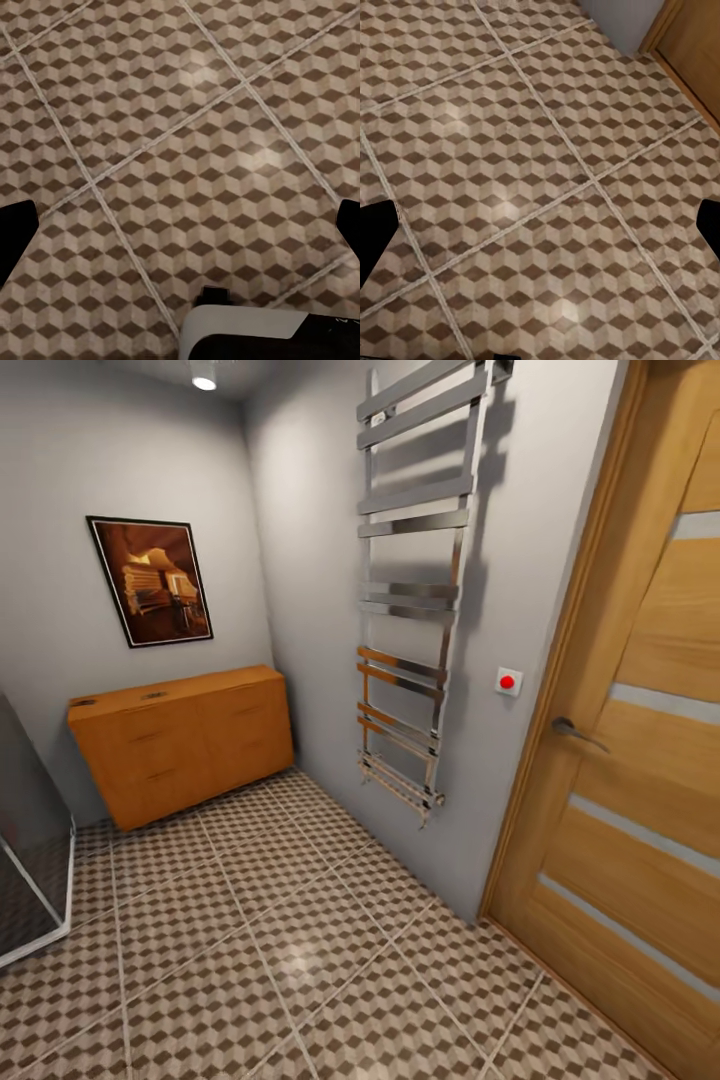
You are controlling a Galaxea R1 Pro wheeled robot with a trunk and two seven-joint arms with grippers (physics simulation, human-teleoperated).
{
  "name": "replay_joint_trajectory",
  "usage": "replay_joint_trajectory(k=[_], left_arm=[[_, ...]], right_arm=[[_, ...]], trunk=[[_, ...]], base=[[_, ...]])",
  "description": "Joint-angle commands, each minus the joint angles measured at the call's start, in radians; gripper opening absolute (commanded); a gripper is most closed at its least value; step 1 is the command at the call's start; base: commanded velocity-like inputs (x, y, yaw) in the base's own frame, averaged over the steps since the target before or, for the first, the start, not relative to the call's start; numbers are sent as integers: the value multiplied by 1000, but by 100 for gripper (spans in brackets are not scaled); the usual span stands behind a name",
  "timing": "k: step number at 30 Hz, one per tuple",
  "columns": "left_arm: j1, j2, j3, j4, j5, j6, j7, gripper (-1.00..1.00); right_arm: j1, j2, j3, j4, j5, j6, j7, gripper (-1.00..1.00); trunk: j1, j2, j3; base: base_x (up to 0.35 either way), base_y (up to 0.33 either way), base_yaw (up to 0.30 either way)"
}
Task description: Take the four mousetraps from the cabinet in the bathroom and place them on the bathroom floor. Make sure all four end up on the same floor surface, and ensure that at least two of them are either under or directly next to the same bathroom sink.
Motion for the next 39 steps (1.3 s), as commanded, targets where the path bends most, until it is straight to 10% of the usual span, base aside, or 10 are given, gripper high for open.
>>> replay_joint_trajectory(k=[1, 39], left_arm=[[-1, 0, -9, 0, 4, -2, 5, 100], [-1, 0, -9, 2, 4, -3, 5, 100]], right_arm=[[0, 0, 9, 0, -10, -3, -2, 100], [0, 0, 9, 0, -10, -3, -2, 100]], trunk=[[1, -2, -2], [1, -2, -2]], base=[[0, 0, 289], [0, 0, 289]])
